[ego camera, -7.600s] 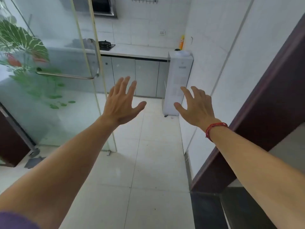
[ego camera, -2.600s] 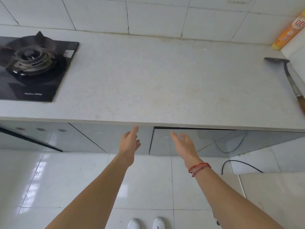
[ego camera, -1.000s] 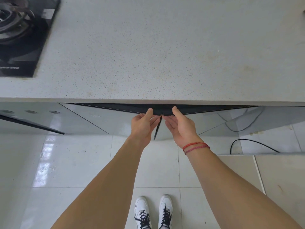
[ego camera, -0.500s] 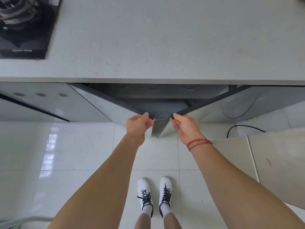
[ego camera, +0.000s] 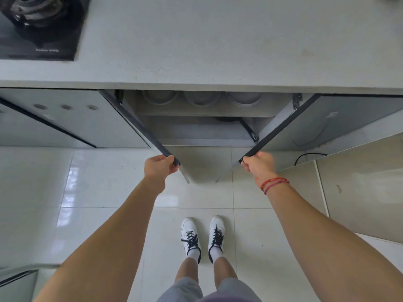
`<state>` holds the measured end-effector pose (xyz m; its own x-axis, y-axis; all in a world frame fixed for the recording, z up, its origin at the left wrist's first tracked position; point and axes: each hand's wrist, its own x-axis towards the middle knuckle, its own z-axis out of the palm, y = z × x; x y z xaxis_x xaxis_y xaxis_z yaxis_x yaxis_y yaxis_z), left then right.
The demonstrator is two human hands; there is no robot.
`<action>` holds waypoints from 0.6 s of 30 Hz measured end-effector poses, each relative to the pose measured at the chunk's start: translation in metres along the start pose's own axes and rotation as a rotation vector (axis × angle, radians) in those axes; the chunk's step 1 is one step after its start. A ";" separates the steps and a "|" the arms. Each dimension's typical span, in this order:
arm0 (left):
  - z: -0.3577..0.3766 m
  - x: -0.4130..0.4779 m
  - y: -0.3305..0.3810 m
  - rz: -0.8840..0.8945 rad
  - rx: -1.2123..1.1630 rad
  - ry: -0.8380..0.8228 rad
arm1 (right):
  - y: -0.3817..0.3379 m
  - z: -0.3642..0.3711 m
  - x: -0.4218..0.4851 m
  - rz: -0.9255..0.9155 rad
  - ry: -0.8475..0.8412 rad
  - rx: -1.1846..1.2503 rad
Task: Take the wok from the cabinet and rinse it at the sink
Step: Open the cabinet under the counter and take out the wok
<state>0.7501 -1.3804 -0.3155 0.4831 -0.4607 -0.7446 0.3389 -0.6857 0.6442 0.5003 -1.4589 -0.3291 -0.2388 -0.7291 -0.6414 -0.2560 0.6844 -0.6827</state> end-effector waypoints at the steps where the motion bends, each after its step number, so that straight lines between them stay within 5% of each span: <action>1: -0.007 0.000 -0.002 0.002 0.017 0.013 | 0.006 -0.006 0.000 0.003 0.016 -0.046; 18: -0.132 -0.015 -0.022 -0.007 0.260 0.359 | 0.057 -0.118 -0.027 0.056 0.279 -0.436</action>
<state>0.8416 -1.2840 -0.2954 0.7466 -0.2620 -0.6115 0.1512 -0.8283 0.5395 0.3818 -1.4008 -0.3092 -0.4886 -0.7045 -0.5147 -0.5878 0.7017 -0.4025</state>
